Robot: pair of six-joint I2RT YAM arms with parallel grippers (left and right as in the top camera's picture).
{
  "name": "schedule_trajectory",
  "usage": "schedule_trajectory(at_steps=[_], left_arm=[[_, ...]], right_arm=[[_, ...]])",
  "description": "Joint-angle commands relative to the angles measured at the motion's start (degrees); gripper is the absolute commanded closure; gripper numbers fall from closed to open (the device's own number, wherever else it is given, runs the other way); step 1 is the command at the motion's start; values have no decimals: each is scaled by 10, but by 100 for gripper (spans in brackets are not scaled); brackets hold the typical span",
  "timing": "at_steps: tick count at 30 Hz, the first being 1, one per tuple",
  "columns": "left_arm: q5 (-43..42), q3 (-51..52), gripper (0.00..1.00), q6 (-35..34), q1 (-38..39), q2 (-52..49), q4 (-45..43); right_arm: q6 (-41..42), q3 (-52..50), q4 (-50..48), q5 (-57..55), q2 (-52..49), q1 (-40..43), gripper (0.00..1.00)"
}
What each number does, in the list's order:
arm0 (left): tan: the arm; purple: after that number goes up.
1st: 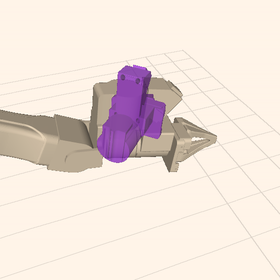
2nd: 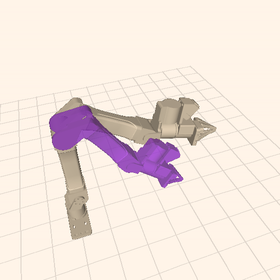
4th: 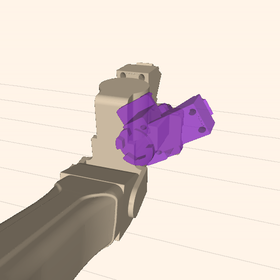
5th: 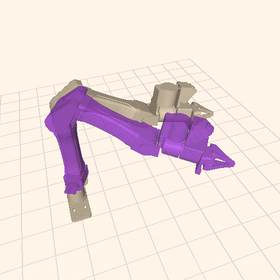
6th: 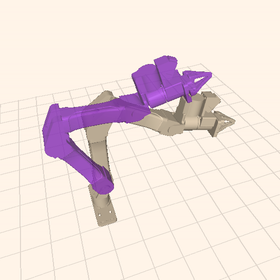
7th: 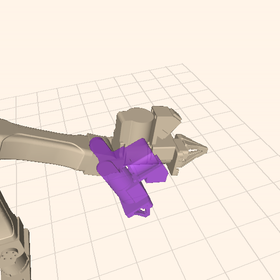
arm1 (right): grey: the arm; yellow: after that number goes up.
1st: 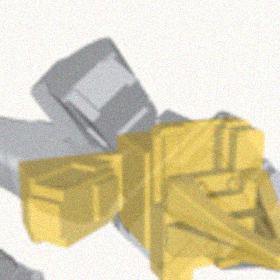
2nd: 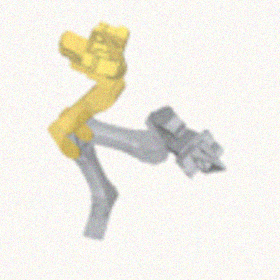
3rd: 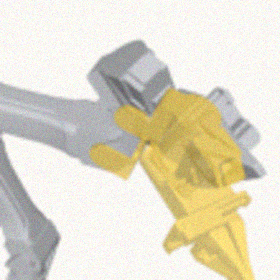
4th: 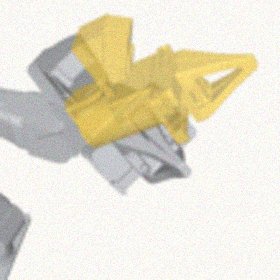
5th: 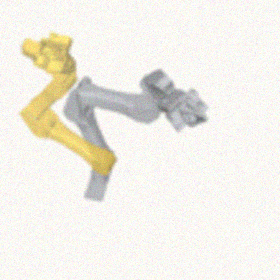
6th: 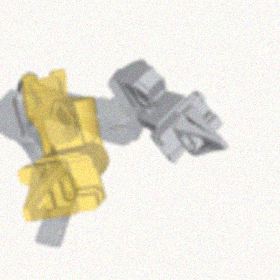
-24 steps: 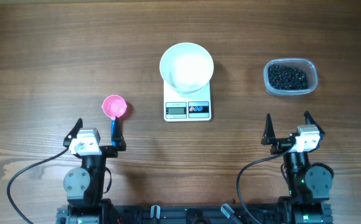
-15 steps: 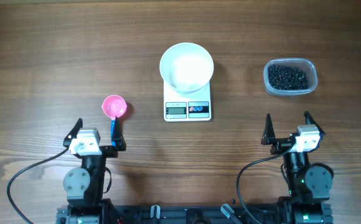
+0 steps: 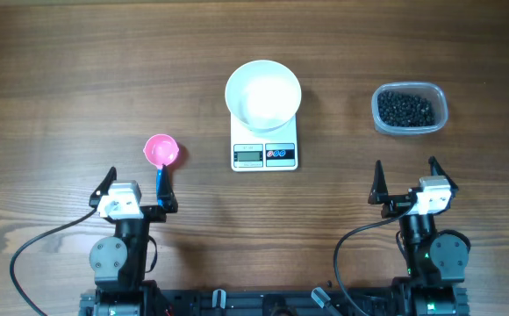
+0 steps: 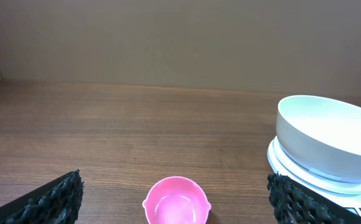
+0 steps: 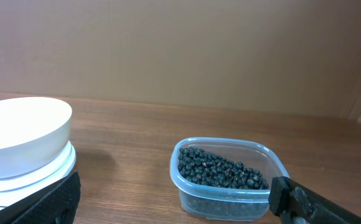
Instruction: Scoop item into bowl and weigh 150g on scale
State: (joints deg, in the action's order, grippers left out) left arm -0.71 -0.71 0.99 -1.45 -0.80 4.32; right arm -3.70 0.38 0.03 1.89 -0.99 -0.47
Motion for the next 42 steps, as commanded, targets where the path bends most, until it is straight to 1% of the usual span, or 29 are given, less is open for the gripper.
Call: schedule_trajectory(at_steps=[1,35,36,38,39,41,42], left_arm=[[-1,4,0,0,2,4,0],[-7,4,0,-2,2,4,0],[-32,4,0,-16,2,4,-2],[-119,4,1,-51,2,4,-26],[-162,4,0,-58,2,4,-42],[-298,4,0,-62,2,4,-110],[-337,4,0,-62,2,4,-134]], right_arm=[[7,-1,-2,6,0,-3,0],[7,-1,-1,6,0,-3,0],[7,-1,-1,6,0,-3,0],[7,-1,-1,6,0,-3,0],[7,-1,-1,6,0,-3,0],[7,-1,-1,6,0,-3,0],[7,-1,-1,6,0,-3,0]])
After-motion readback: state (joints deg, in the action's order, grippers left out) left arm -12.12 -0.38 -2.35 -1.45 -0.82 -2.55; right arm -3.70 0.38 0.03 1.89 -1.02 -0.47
